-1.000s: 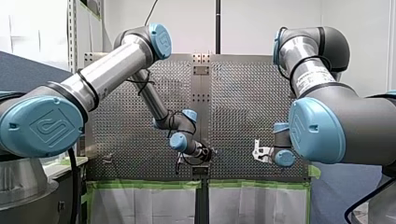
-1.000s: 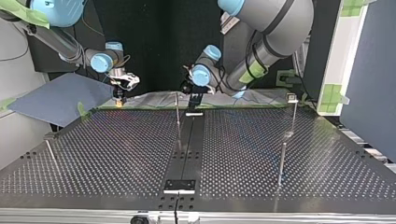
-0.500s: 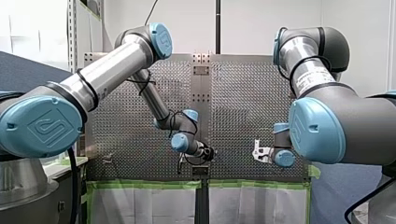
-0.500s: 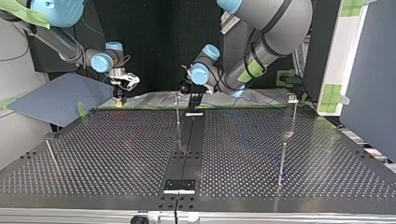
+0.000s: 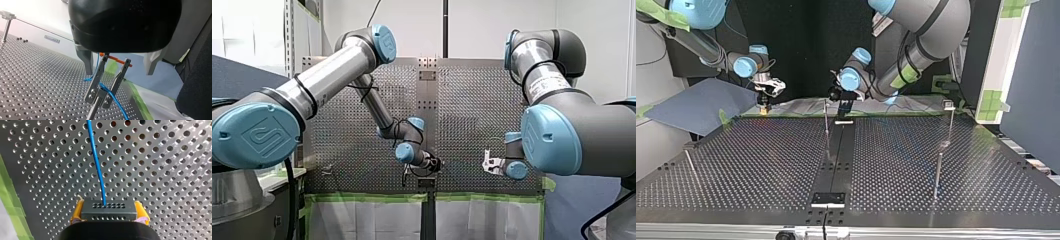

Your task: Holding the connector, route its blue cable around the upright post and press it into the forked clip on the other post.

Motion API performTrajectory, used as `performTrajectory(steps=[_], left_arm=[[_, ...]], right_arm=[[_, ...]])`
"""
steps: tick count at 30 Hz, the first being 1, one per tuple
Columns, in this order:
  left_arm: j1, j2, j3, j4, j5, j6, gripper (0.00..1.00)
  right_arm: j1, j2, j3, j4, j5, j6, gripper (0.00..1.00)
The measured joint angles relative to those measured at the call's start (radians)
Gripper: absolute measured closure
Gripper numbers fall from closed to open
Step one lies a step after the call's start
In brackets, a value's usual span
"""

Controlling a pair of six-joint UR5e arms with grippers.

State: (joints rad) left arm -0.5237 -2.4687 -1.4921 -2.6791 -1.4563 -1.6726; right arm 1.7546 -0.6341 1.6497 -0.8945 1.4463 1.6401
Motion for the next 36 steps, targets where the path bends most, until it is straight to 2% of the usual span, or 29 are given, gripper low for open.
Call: performTrajectory(steps=[4, 10, 16, 23, 32, 36], left_arm=[[-0.003, 0.008, -0.006, 0.000, -0.003, 0.011, 0.00], [-0.013, 0.054, -0.050, 0.037, -0.027, 0.044, 0.00], [-0.019, 0.108, -0.104, 0.090, -0.076, 0.016, 0.00], [-0.034, 0.176, -0.172, 0.158, -0.144, -0.039, 0.00], [-0.048, 0.262, -0.258, 0.244, -0.230, -0.042, 0.00], [-0.048, 0.296, -0.292, 0.278, -0.255, -0.047, 0.00]], right_arm=[[0.000, 0.000, 0.000, -0.001, 0.000, 0.000, 1.00], [0.000, 0.001, 0.000, 0.000, -0.001, 0.000, 1.00], [0.001, 0.001, 0.000, 0.000, -0.001, 0.000, 1.00], [0.000, 0.001, -0.002, 0.007, 0.000, 0.000, 1.00], [0.000, 0.001, -0.003, 0.017, 0.000, 0.000, 1.00], [0.000, 0.001, -0.003, 0.017, 0.000, 0.000, 1.00]])
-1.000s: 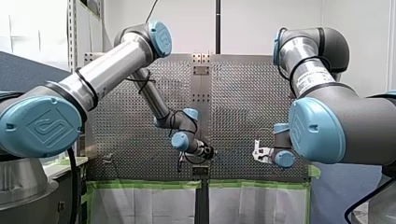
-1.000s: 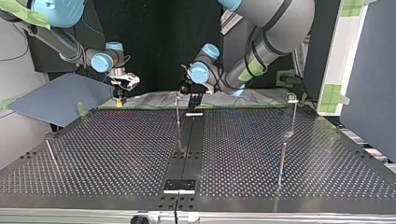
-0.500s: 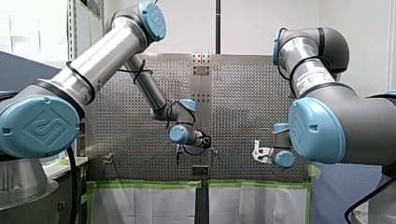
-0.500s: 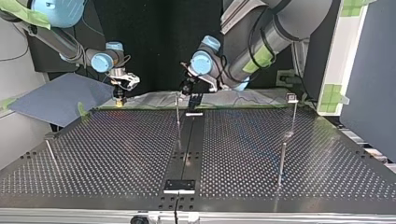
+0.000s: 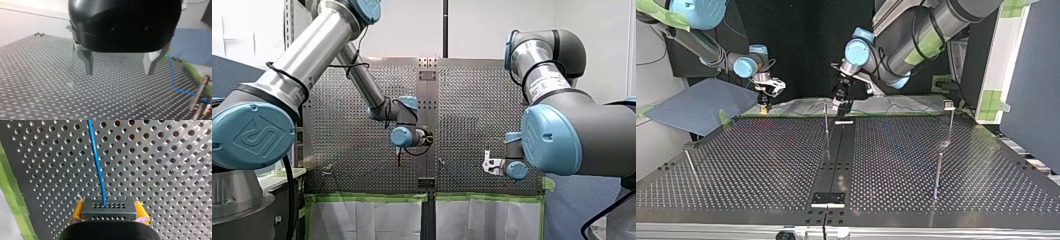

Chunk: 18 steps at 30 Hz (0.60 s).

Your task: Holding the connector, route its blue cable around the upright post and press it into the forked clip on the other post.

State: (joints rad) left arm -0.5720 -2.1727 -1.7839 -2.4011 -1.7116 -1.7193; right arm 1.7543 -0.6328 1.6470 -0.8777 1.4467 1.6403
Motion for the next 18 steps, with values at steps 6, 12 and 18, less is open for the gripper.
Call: performTrajectory(steps=[6, 12, 18], left_arm=[[-0.001, 0.059, -0.059, 0.059, -0.009, -0.027, 0.00], [-0.004, 0.125, -0.125, 0.125, -0.008, -0.037, 0.00], [-0.010, 0.180, -0.180, 0.162, -0.007, -0.074, 0.00]], right_arm=[[0.000, 0.000, 0.000, -0.001, 0.000, 0.003, 1.00], [0.000, 0.000, 0.000, 0.002, -0.001, 0.003, 1.00], [0.000, 0.001, 0.000, 0.007, -0.001, 0.003, 1.00]])
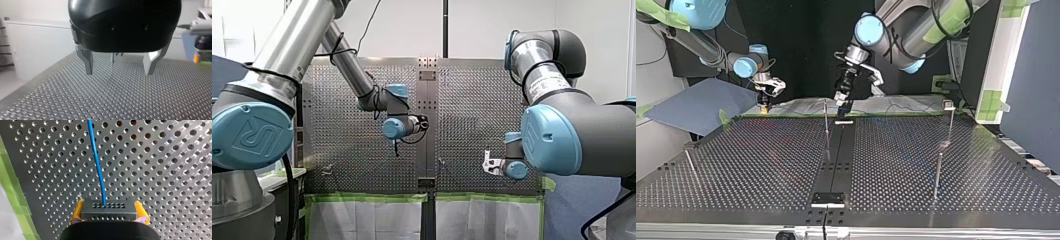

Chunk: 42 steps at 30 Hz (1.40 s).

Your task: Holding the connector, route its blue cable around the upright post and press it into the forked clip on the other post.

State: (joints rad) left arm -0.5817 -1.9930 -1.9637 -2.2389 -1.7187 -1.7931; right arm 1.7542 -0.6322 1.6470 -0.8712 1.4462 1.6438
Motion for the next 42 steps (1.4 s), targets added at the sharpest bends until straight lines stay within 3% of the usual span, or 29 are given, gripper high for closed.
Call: performTrajectory(steps=[18, 25, 30, 35, 42], left_arm=[[-0.014, 0.151, -0.151, 0.040, -0.015, -0.039, 0.00], [-0.019, 0.212, -0.212, 0.038, -0.069, -0.049, 0.00], [-0.022, 0.253, -0.255, 0.031, -0.112, -0.029, 0.00], [-0.023, 0.240, -0.299, 0.027, -0.156, 0.006, 0.00], [-0.025, 0.221, -0.358, 0.029, -0.214, 0.015, 0.00]], right_arm=[[0.000, 0.000, 0.000, 0.011, 0.000, 0.004, 1.00], [0.000, 0.000, -0.002, 0.012, 0.000, 0.003, 1.00], [0.000, 0.000, -0.002, 0.016, 0.001, 0.002, 1.00], [0.001, 0.000, -0.002, 0.019, 0.001, 0.001, 1.00], [0.002, 0.000, -0.002, 0.023, 0.003, -0.001, 1.00]])
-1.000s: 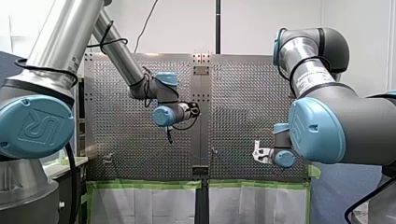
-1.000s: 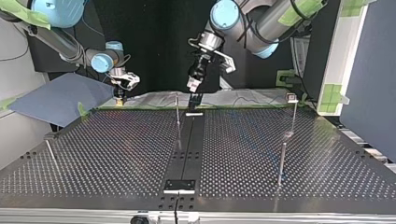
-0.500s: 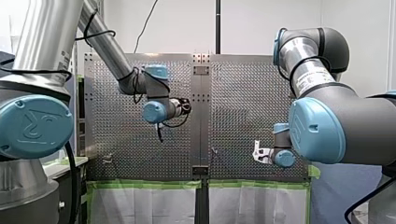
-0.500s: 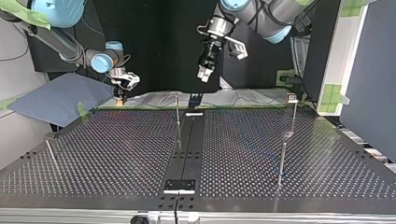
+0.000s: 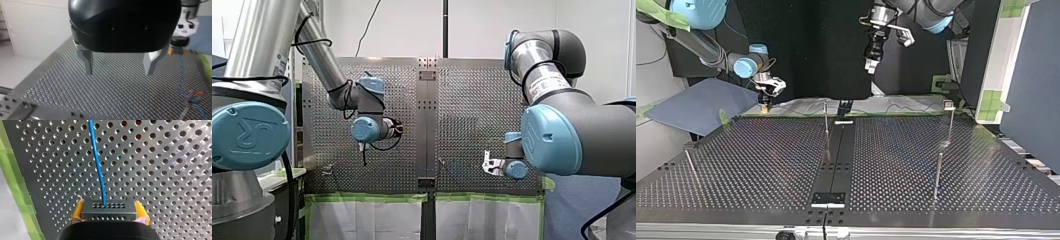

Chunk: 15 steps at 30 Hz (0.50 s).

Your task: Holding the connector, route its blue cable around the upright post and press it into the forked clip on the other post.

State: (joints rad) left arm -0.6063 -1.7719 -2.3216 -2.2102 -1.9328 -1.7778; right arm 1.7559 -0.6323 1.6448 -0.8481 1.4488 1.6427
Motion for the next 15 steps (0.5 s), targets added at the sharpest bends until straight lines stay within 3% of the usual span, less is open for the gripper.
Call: performTrajectory(steps=[2, 9, 15], left_arm=[[0.000, -0.001, -0.019, 0.000, -0.011, 0.000, 0.00], [0.000, -0.001, -0.079, 0.001, -0.020, 0.000, 0.00], [0.000, -0.002, -0.124, 0.003, -0.021, 0.000, 0.00]], right_arm=[[0.001, 0.000, 0.000, 0.001, 0.006, -0.005, 1.00], [0.010, -0.038, 0.001, 0.039, 0.052, -0.053, 1.00], [0.034, -0.091, 0.005, 0.093, 0.064, -0.062, 1.00]])
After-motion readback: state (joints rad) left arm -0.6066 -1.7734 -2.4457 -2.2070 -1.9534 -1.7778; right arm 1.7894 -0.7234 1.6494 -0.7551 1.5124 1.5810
